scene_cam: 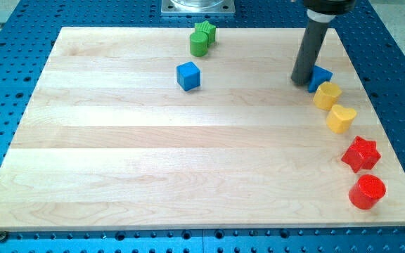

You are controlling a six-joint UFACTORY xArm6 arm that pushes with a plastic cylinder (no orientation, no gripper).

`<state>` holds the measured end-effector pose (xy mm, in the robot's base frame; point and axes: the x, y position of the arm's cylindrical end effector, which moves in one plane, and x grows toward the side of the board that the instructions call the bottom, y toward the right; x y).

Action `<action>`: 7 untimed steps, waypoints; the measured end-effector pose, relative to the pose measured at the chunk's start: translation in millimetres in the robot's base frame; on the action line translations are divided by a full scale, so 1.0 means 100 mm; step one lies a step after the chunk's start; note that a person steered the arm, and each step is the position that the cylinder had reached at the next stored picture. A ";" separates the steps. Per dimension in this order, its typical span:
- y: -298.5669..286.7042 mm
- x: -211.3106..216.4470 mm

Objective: Move the cube above the triangle in a vertical line

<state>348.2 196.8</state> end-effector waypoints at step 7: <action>-1.51 -0.15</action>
<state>333.2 45.3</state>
